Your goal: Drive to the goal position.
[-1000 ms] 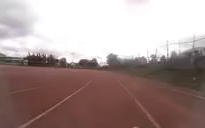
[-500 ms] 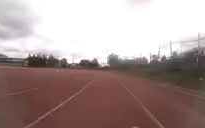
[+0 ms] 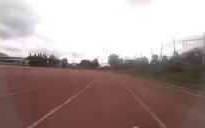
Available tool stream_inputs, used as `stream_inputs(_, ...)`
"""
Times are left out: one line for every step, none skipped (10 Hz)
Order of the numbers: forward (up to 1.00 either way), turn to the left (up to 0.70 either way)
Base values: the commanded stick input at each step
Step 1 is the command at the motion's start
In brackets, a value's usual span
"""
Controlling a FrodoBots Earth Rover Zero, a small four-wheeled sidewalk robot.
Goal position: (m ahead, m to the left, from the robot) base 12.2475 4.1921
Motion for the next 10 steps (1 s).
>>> stream_inputs(0.7,0.0)
stream_inputs(0.7,0.0)
stream_inputs(0.7,0.0)
stream_inputs(0.7,0.0)
stream_inputs(0.7,0.0)
stream_inputs(0.7,0.0)
stream_inputs(0.7,0.0)
stream_inputs(0.7,0.0)
stream_inputs(0.7,0.0)
stream_inputs(0.7,0.0)
